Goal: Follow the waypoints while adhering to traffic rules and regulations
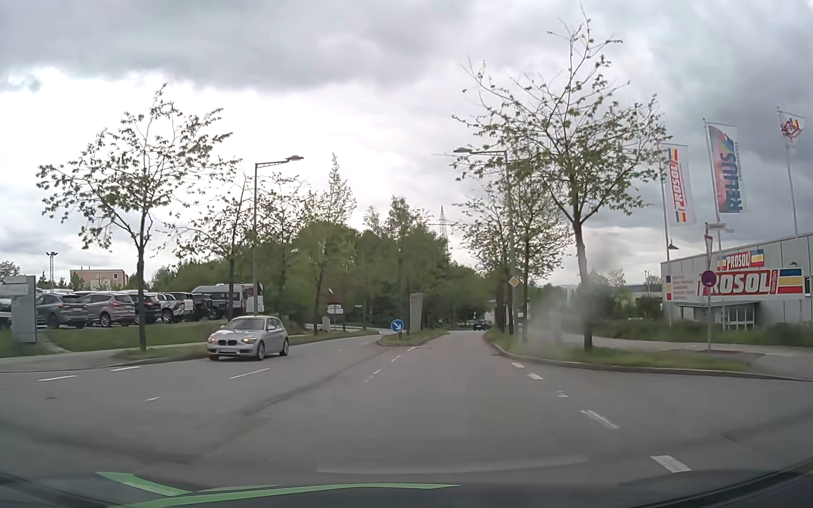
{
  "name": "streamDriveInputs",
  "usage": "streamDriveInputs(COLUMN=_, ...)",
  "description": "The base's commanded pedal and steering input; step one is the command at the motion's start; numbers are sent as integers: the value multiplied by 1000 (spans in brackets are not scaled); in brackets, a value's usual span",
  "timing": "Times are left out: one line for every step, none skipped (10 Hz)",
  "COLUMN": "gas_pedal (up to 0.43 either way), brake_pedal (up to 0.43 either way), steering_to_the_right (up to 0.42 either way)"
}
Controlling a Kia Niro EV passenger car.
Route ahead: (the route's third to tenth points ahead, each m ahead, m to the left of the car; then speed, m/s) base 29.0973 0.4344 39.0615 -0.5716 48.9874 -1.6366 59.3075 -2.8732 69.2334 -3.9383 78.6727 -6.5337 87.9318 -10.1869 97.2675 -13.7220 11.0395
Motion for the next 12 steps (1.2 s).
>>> streamDriveInputs(gas_pedal=441, brake_pedal=0, steering_to_the_right=31)
streamDriveInputs(gas_pedal=441, brake_pedal=0, steering_to_the_right=33)
streamDriveInputs(gas_pedal=429, brake_pedal=0, steering_to_the_right=35)
streamDriveInputs(gas_pedal=429, brake_pedal=0, steering_to_the_right=35)
streamDriveInputs(gas_pedal=421, brake_pedal=0, steering_to_the_right=35)
streamDriveInputs(gas_pedal=409, brake_pedal=0, steering_to_the_right=33)
streamDriveInputs(gas_pedal=398, brake_pedal=0, steering_to_the_right=29)
streamDriveInputs(gas_pedal=390, brake_pedal=0, steering_to_the_right=26)
streamDriveInputs(gas_pedal=358, brake_pedal=0, steering_to_the_right=24)
streamDriveInputs(gas_pedal=358, brake_pedal=0, steering_to_the_right=22)
streamDriveInputs(gas_pedal=339, brake_pedal=0, steering_to_the_right=20)
streamDriveInputs(gas_pedal=319, brake_pedal=0, steering_to_the_right=16)
